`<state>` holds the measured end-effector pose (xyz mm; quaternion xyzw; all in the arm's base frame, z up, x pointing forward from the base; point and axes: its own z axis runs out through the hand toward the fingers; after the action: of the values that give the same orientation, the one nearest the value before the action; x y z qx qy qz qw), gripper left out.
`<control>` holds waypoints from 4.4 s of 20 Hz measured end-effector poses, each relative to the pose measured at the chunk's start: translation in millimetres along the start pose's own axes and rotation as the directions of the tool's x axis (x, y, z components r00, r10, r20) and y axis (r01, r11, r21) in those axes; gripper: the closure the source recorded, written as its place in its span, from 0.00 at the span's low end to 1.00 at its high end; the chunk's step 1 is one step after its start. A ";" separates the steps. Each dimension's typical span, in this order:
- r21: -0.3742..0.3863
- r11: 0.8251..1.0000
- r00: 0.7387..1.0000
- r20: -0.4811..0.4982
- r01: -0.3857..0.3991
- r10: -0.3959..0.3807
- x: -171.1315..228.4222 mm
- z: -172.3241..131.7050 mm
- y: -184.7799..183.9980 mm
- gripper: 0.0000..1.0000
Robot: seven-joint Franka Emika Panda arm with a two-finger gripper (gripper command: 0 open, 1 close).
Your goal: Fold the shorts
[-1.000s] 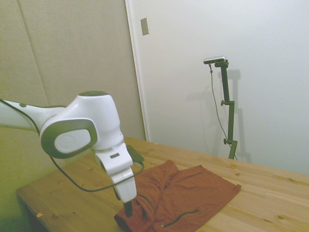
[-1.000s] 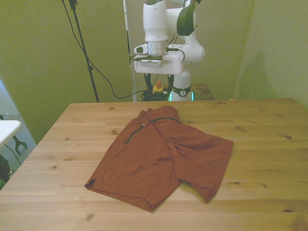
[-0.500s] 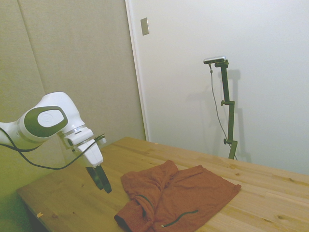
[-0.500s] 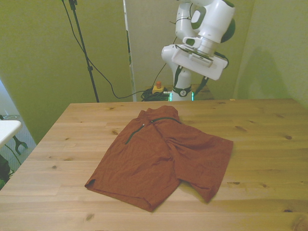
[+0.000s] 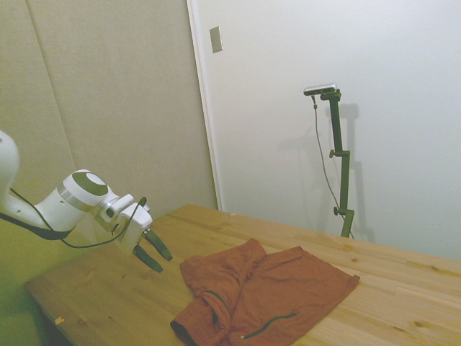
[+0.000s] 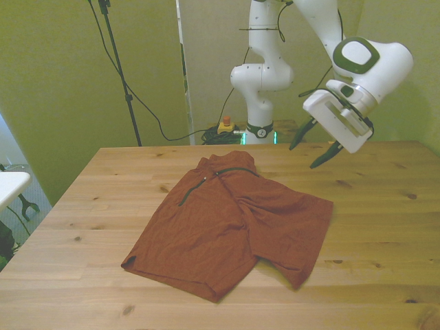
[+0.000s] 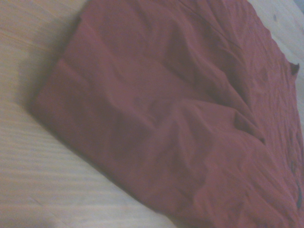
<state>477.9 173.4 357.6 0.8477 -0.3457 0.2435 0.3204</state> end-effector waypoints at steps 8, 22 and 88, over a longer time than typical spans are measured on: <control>-0.050 0.999 1.000 0.012 -0.003 0.003 10.9 33.3 -31.4 0.00; -0.073 0.997 0.999 0.021 -0.036 0.038 33.7 71.5 -27.7 1.00; 0.059 0.791 0.767 0.299 -0.609 0.568 277.0 276.3 250.1 0.00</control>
<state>523.1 -281.3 440.2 0.7427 -0.6144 0.2416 0.1125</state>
